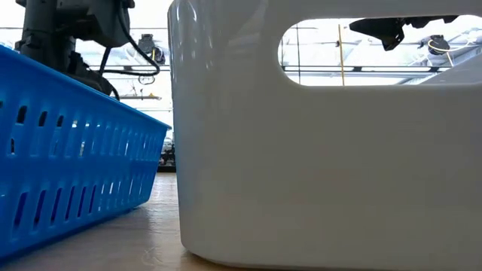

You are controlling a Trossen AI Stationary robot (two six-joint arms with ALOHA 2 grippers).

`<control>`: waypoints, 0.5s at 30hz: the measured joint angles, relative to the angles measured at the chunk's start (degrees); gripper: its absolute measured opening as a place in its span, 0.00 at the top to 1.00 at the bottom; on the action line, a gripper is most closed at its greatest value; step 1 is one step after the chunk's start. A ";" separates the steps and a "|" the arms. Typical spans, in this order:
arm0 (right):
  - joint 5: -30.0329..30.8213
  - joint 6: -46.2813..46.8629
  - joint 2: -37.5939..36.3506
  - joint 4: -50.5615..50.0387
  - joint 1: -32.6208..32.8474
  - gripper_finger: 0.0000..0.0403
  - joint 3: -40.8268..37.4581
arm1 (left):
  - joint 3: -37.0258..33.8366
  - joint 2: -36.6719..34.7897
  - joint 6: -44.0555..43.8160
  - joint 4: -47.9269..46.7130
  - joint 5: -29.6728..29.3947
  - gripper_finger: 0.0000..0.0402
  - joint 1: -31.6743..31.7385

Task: Pick & Place Office items
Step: Put the violet digital clock into the blue bin

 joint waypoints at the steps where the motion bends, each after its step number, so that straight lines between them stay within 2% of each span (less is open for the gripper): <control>1: -0.01 0.03 0.00 0.07 0.00 0.34 0.00 | -0.49 0.00 0.22 1.07 -0.09 0.33 0.09; 5: -0.02 0.06 0.00 1.24 0.00 0.34 0.00 | -2.72 0.00 1.20 5.97 -0.22 0.33 0.75; 15: -0.01 1.57 0.00 1.73 0.00 0.34 0.00 | -6.41 0.02 2.61 8.27 0.51 0.33 2.17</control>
